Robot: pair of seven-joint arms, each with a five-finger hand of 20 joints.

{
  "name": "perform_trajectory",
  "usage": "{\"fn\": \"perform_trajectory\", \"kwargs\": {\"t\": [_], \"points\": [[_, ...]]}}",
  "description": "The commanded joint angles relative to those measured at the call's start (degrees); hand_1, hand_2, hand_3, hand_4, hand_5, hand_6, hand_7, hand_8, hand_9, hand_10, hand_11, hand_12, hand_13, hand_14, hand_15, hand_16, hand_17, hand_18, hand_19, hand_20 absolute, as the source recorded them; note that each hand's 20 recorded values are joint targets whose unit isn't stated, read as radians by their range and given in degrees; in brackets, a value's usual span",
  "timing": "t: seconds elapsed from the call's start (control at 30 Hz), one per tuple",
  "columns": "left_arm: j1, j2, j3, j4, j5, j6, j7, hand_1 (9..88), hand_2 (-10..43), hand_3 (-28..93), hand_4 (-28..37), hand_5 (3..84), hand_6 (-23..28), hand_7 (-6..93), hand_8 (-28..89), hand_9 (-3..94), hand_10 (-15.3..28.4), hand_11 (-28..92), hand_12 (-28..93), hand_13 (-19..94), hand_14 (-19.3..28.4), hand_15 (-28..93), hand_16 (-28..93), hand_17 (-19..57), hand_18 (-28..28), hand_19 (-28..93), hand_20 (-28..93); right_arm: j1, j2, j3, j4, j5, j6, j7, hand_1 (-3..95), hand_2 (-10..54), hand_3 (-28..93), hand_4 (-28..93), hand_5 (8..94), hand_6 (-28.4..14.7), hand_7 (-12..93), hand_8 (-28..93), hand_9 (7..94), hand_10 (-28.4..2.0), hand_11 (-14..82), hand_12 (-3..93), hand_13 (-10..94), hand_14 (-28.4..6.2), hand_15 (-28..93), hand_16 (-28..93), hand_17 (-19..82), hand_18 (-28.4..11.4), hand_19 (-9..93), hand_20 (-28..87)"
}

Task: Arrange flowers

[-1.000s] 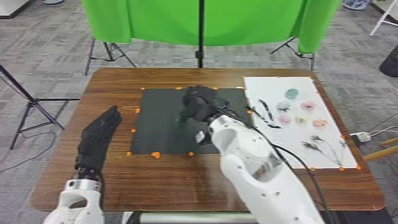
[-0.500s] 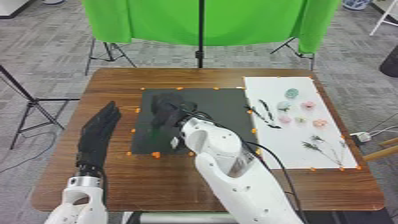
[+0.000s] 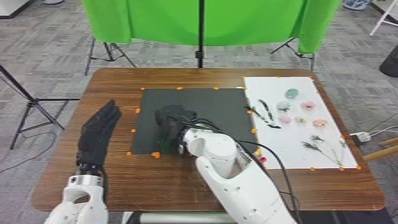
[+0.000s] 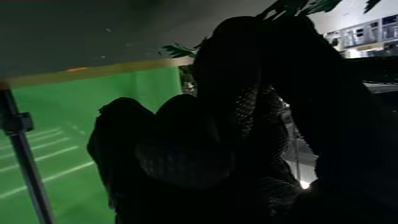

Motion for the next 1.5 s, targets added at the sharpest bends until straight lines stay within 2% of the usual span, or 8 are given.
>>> {"fn": "perform_trajectory", "kwargs": {"t": [0.03,0.43,0.57,0.6,0.67,0.87,1.1,1.5], "points": [[0.17,-0.24,0.28,0.57,-0.07,-0.91,-0.2,21.6,-8.6,68,-24.3,41.8,4.5,5.9,-5,36.3,11.4,9,12,28,12.9,7,1,3.4,9.9,1,16,-0.39,0.02,-0.33,-0.76,0.75,0.0,0.62,49.9,-9.5,58,2,73.7,0.5,42,25,84.7,-11.9,51.6,25.7,92,-1.7,65,30,68,-9.7,93,61],[-0.26,-0.09,0.5,0.75,0.16,-1.85,-0.81,21.7,-8.9,68,-24.0,41.3,4.2,5.7,-5,36.1,11.2,9,13,28,12.9,7,1,3.3,9.9,1,16,-0.09,-0.83,-1.21,-0.93,1.52,-0.04,5.12,46.8,-9.5,50,-1,74.3,0.0,40,25,85.0,-12.0,50.9,25.3,92,-2.4,65,30,68,-10.2,93,60],[0.19,-0.28,0.31,0.5,0.27,-1.97,-0.89,21.7,-9.0,68,-23.9,41.4,4.3,5.6,-5,36.1,11.2,8,13,28,12.9,7,1,3.2,9.9,1,16,-0.16,-0.74,-1.22,-1.53,2.27,-0.52,6.06,40.5,-9.5,56,-5,75.2,-0.8,38,22,85.3,-12.1,50.5,25.0,92,-2.6,64,30,68,-10.5,93,60],[0.11,-0.25,0.32,0.55,0.32,-2.08,-0.94,21.7,-9.0,68,-23.8,41.4,4.4,5.5,-5,36.1,11.2,8,13,28,12.9,7,1,3.1,9.9,1,16,0.03,-0.25,-1.47,-1.83,3.5,-0.14,6.77,39.3,-9.5,57,-6,75.3,-0.9,38,21,85.3,-12.2,50.5,25.0,92,-2.6,64,30,68,-10.6,93,60],[0.36,-0.29,0.1,0.41,0.26,-1.92,-1.0,21.7,-9.0,68,-23.9,41.4,4.4,5.4,-5,36.1,11.2,8,13,28,12.9,7,1,3.1,9.9,1,16,0.37,0.37,-1.61,-2.56,4.25,-0.5,7.13,34.7,-9.5,61,-8,75.6,-1.4,42,-3,85.4,-12.3,49.9,25.3,92,-2.8,64,30,68,-10.5,93,60],[1.19,-0.37,-0.6,0.04,0.2,-1.61,-0.89,21.5,-9.0,68,-23.8,41.6,4.3,5.6,-5,36.1,11.2,8,13,28,12.9,7,1,3.0,10.0,1,16,1.89,6.61,-3.14,-8.79,12.09,-3.57,11.63,24.7,-1.9,63,-7,77.0,-2.2,38,-7,85.2,-12.8,48.0,25.2,92,-3.9,63,31,67,-11.7,93,59],[1.51,-0.67,-0.64,-0.14,0.38,-1.69,-1.18,21.5,-9.1,68,-23.9,41.7,4.4,5.6,-5,36.1,11.2,8,13,28,12.9,7,2,3.0,10.0,1,16,1.74,9.88,-2.8,-11.55,13.29,-13.43,13.76,24.4,6.1,74,14,78.5,-2.6,19,-7,85.9,-13.4,46.3,25.2,92,-4.5,62,31,66,-12.4,93,59],[1.43,-0.63,-0.56,-0.13,0.37,-1.84,-1.15,21.4,-8.8,68,-24.0,41.8,4.5,5.6,-5,36.1,11.2,8,13,28,12.9,7,2,3.0,10.0,1,16,0.56,6.86,-3.64,-10.19,13.41,-16.53,12.56,22.7,8.9,79,19,76.9,-1.5,16,-8,87.7,-14.2,44.7,25.6,92,-5.0,62,31,66,-12.9,93,59]]}}
